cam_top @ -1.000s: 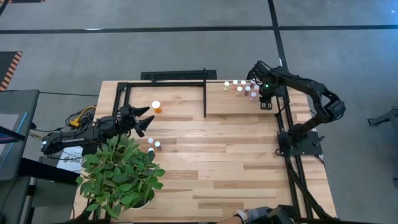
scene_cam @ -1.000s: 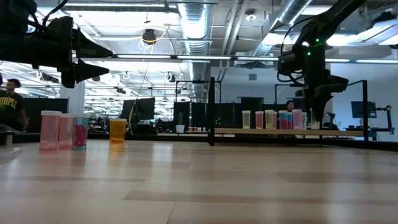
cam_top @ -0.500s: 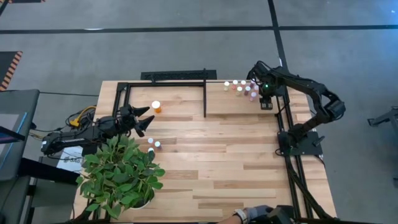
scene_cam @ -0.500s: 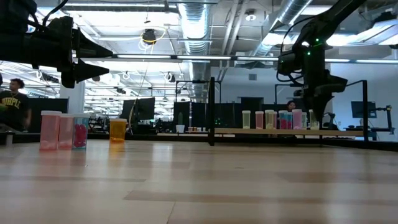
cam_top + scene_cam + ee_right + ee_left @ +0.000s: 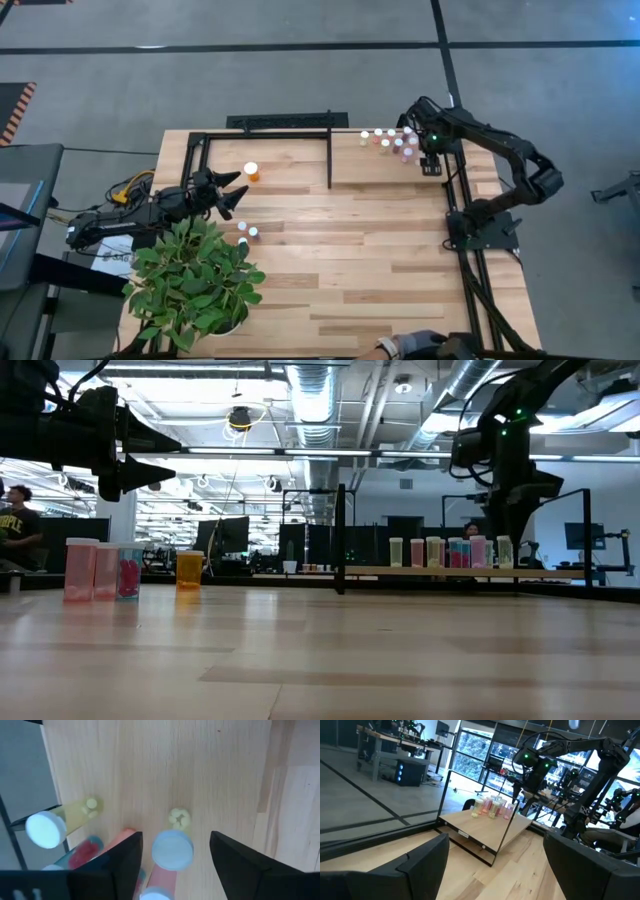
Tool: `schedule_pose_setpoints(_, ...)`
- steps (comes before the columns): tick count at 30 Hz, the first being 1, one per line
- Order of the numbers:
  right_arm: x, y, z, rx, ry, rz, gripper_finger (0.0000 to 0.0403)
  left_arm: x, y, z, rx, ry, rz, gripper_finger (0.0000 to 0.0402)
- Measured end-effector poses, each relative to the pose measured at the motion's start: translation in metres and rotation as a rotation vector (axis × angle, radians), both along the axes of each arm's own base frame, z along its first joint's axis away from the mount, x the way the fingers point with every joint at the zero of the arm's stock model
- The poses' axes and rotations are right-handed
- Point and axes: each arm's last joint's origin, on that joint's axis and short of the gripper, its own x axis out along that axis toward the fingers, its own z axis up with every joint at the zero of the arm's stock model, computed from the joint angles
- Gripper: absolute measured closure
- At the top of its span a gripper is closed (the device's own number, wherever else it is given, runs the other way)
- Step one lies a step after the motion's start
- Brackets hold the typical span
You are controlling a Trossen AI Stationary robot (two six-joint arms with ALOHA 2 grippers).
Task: Pick and place medicine bottles onto shelf by color
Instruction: Move the orange pill bottle to the center of the table
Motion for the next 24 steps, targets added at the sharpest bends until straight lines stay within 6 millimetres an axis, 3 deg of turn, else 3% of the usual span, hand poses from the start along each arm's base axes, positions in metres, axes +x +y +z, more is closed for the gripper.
schedule_pose_setpoints(15, -0.005, 0.005, 0.017, -0.082, -0.014, 0.013, 0.0147, 0.0, 0.0, 0.0, 0.0, 0.0, -0.001, 0.009)
schedule_pose_setpoints(24, -0.005, 0.002, 0.061, -0.155, 0.008, 0.157, 0.0147, 0.0, 0.0, 0.0, 0.0, 0.0, 0.0, 0.009)
